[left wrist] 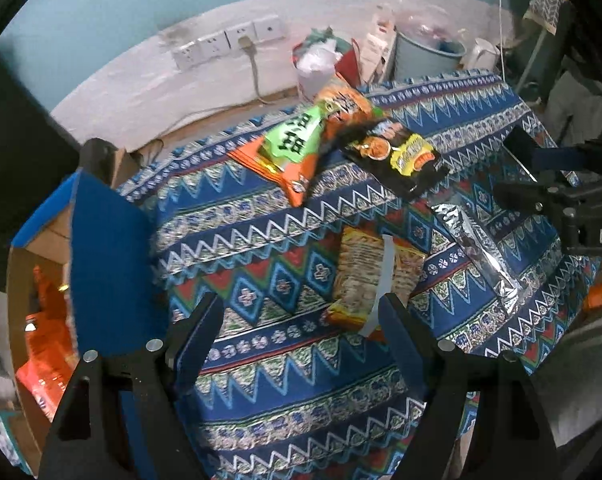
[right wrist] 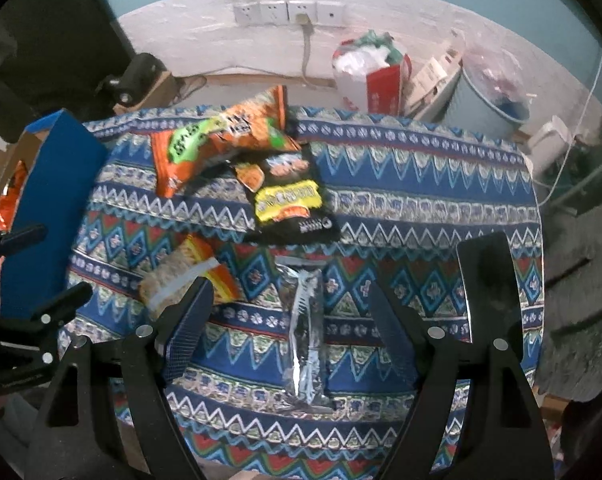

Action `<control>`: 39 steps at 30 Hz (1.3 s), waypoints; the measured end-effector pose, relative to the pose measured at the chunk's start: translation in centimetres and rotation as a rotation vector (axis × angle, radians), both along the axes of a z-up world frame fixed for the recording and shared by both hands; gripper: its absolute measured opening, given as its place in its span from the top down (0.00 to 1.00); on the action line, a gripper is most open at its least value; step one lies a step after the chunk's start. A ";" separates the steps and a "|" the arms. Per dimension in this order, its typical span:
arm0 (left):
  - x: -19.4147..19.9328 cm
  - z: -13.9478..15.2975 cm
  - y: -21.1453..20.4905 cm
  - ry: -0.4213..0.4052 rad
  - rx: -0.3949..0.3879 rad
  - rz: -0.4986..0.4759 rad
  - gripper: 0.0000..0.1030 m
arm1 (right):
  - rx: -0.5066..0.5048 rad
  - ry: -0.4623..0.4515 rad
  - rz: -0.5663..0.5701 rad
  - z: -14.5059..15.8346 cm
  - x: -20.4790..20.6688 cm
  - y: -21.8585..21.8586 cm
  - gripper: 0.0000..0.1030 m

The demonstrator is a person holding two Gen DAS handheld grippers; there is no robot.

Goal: Organize snacks
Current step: 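Grasp the strapped clear bread bag with the left tool while the right tool grasps the foil bag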

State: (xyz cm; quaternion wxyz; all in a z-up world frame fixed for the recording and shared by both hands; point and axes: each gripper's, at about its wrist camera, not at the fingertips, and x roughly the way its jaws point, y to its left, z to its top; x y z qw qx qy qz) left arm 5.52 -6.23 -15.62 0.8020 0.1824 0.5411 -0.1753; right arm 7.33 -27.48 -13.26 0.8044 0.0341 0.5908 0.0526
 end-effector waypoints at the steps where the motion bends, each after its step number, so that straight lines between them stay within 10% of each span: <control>1: 0.2 -0.4 -0.3 0.013 0.000 -0.003 0.21 | 0.000 0.009 -0.001 -0.4 0.0 -0.1 0.23; 28: 2.2 -9.0 -5.5 0.225 0.004 -0.066 0.22 | 0.023 0.181 0.018 -9.4 -0.1 -1.8 0.23; 39: 2.2 -8.8 -5.6 0.202 -0.046 -0.069 0.57 | -0.017 0.188 0.020 -11.9 -0.7 -0.7 0.25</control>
